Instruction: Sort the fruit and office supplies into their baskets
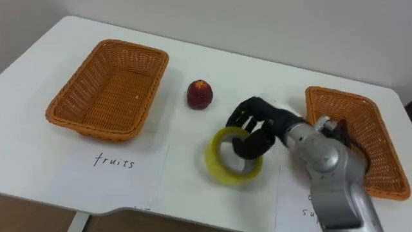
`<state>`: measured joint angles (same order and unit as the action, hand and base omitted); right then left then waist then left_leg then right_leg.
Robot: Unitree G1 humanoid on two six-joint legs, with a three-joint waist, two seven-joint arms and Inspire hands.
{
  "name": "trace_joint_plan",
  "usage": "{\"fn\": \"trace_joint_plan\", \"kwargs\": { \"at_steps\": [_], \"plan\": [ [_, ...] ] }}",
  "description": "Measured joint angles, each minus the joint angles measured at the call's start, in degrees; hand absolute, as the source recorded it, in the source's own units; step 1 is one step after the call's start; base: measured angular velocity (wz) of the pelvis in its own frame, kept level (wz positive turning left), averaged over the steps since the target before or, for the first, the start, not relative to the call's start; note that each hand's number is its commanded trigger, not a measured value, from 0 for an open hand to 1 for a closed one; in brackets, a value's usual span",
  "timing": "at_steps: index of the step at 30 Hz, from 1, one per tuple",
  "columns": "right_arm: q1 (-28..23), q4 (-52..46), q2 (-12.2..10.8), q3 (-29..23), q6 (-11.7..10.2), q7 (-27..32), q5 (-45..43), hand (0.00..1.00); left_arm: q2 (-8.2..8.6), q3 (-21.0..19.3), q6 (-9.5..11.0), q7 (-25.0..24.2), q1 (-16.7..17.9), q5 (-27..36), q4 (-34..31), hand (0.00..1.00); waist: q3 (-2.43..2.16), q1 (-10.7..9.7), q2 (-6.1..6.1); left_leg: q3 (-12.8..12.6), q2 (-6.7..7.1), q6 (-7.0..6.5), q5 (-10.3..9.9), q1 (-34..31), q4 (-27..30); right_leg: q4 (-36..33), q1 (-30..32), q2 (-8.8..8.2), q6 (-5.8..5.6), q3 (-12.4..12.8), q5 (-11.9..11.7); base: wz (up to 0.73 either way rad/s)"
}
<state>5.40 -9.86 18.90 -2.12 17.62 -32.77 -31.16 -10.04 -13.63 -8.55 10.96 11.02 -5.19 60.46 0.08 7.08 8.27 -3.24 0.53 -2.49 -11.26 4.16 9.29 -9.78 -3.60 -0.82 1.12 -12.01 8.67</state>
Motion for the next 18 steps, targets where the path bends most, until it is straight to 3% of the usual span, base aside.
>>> {"fn": "trace_joint_plan", "kwargs": {
  "at_steps": [6, 12, 18],
  "plan": [
    [-0.01, -0.13, -0.02, -5.99, -0.96, 6.55, 6.45, 1.00, 0.23, 0.33, 0.75, 1.39, 0.94, 0.02, 0.35, 0.00, -0.24, -1.81, 0.27, -0.95, -0.04, -0.05, -0.03, 0.85, -0.55, -0.27, -0.23, 0.06, -0.09, 1.11, -0.10, -0.09],
    [-0.01, -0.13, 0.01, -8.08, -1.72, 12.29, 6.88, 1.00, 0.23, 0.34, 1.04, 1.15, 2.29, 0.00, 0.35, 0.00, 0.05, -2.86, -0.31, -1.32, -0.03, -0.18, -0.12, 1.30, -0.57, -0.93, -0.16, -0.07, -0.12, 1.72, -0.10, -0.04],
    [0.00, -0.13, 0.07, -8.37, -1.80, 16.87, 6.65, 1.00, 0.24, 0.31, 1.03, -0.23, 3.89, -0.05, 0.27, 0.00, -0.06, -3.89, -0.78, -1.35, -0.04, -0.18, -0.11, 1.30, -0.47, -0.95, -0.12, -0.13, -0.12, 1.60, -0.10, 0.00]
  ]
}}
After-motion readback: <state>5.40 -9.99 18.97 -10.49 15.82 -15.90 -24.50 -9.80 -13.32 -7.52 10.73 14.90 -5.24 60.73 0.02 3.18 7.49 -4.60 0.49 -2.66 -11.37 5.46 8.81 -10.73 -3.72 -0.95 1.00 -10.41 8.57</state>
